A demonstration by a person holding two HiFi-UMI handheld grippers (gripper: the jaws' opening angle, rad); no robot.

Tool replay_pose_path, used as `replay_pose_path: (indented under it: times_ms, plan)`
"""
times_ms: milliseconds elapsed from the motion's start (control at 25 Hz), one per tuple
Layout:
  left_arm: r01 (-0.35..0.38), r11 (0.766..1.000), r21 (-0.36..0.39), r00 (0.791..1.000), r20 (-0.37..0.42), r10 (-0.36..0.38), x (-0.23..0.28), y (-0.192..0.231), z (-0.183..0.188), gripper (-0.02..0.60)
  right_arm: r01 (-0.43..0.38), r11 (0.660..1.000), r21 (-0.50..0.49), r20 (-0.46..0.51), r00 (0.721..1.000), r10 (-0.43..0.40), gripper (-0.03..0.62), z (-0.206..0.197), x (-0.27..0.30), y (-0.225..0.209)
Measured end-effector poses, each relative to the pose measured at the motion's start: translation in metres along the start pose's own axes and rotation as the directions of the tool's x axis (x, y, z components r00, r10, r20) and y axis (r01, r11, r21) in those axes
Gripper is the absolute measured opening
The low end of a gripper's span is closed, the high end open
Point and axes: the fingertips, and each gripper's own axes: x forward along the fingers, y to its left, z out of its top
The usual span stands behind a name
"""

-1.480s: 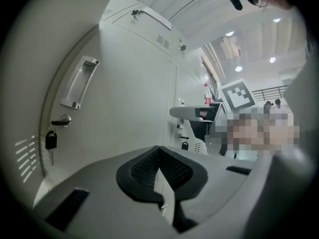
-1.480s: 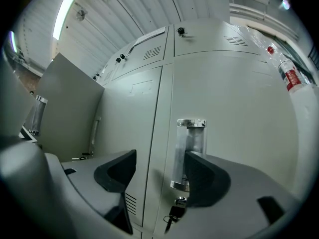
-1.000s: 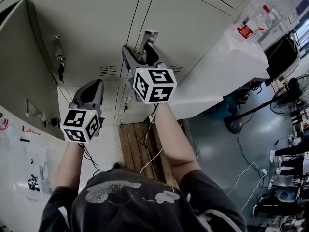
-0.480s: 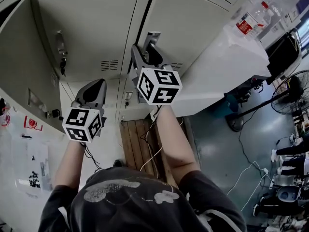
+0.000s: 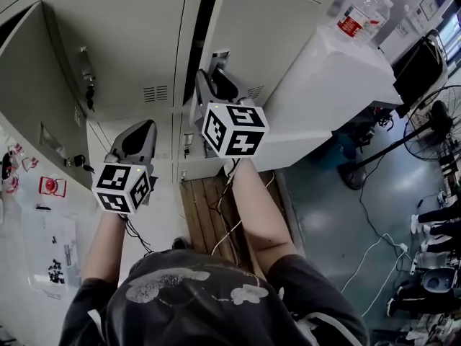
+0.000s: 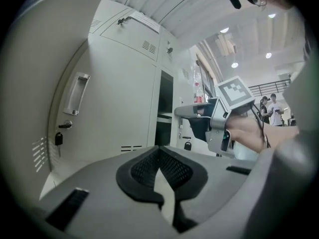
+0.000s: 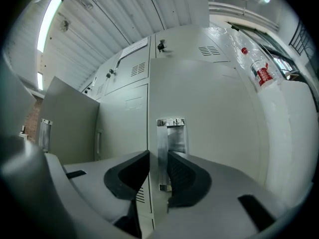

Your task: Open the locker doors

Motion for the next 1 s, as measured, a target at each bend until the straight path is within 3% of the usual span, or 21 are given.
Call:
replay_pose_path:
  times_ms: [560,760,1000]
  plan:
    - [0.053,0.999,0.013,0.998,-0.019,-0.052,-0.010,-0.058,-0.005,0.008,-0.052,0.998,-0.019,0.027,0.998,0.052,0.135,0.005,-0.070,-0.010]
    - [0.072,0.997,0.022,0.997,-0.024,-0.071,-0.012,-0.077,-0.004,0.008,0.018,0.993,-0.118,0.054,0.998,-0.011,0.171,0.008,-0.091,-0.017]
    - [0.093,0.995,0.029,0.995,-0.035,-0.092,-0.015,-0.097,-0.007,0.008,0.045,0.986,-0.161,0.056,0.998,-0.037,0.181,0.009,-0.116,-0.027]
